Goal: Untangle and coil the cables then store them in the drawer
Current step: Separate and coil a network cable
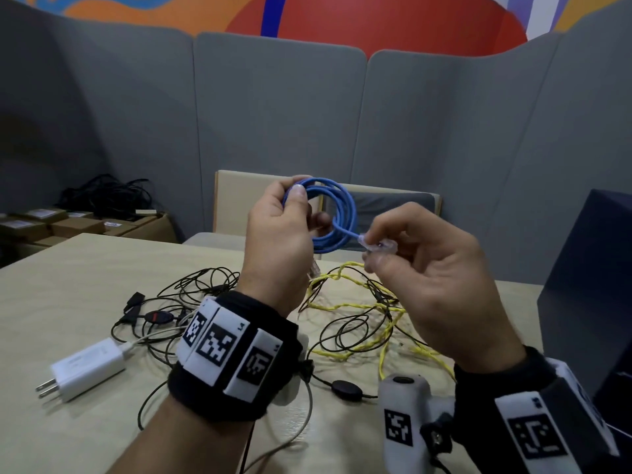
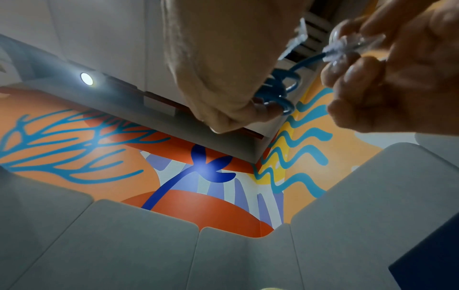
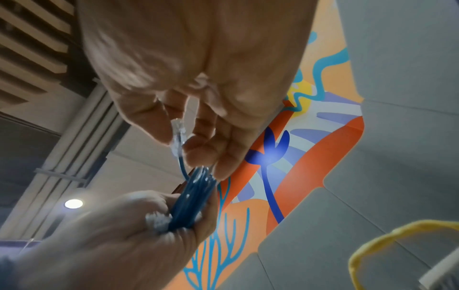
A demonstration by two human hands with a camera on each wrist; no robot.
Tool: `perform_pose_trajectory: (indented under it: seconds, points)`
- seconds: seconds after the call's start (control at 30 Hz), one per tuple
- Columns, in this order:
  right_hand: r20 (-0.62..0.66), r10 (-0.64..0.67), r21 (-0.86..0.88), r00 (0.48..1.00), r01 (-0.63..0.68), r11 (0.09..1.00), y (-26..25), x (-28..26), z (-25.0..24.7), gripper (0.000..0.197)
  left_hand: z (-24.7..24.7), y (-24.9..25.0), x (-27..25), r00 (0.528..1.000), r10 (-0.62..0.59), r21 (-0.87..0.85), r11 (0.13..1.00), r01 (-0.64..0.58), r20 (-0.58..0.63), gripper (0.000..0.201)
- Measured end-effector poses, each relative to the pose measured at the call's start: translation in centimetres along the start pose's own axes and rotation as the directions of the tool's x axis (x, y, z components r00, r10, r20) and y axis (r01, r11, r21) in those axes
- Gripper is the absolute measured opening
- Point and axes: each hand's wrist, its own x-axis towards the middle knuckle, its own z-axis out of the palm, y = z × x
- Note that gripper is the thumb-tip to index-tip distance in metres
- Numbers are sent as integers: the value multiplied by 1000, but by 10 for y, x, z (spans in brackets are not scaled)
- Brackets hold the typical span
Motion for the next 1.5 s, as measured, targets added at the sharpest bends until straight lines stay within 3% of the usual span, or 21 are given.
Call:
perform_pose_trajectory:
  seconds: [0.23,0.43,0.5,0.6,0.73,0.83,0.9,0.97,1.07,1.17,1.37,1.5]
  points:
    - [54,-47,222,997,34,974,-20,-1,-14,12,0,1,2,1000,-15,-47,999,14,-17,23]
    - [153,60,219,986,-94,971,-20,-1,-27,11,-11,8,8,997,-54,-173,984,43,-59,25]
    - [118,139,149,983,-155,977,-10,0,-33,11,-12,10,8,998,-50,-214,976,42,-33,25]
    - [24,255,-149,967,-248,957,14,3,-42,27,-10,12,4,996,-38,-235,970,57,86,23]
    - [-101,212,-266,972,-232,936,23,5,-30,38,2,10,-7,964,-61,-231,965,123,259,23]
    - [-157,211,-307,965,-251,918,23,5,-20,29,7,3,-12,948,-64,-155,981,118,313,22]
    - [-122,303,-176,945,-321,930,20,5,-15,25,9,0,-14,945,-61,-107,989,100,320,22]
    - [-28,380,101,925,-376,921,14,5,-11,25,10,-1,-15,946,-55,-85,993,87,320,23]
    - [29,452,451,891,-415,790,6,7,-11,27,9,-1,-15,954,-29,-31,999,40,297,23]
    - [1,468,545,884,-393,741,3,9,-12,29,8,-2,-14,971,17,72,997,-35,237,23]
    - [-103,441,582,891,-306,753,2,9,-2,26,12,-4,-18,971,75,130,986,-106,228,22]
    - [-66,438,697,896,-273,663,5,10,1,36,12,-6,-19,963,113,146,978,-152,246,21]
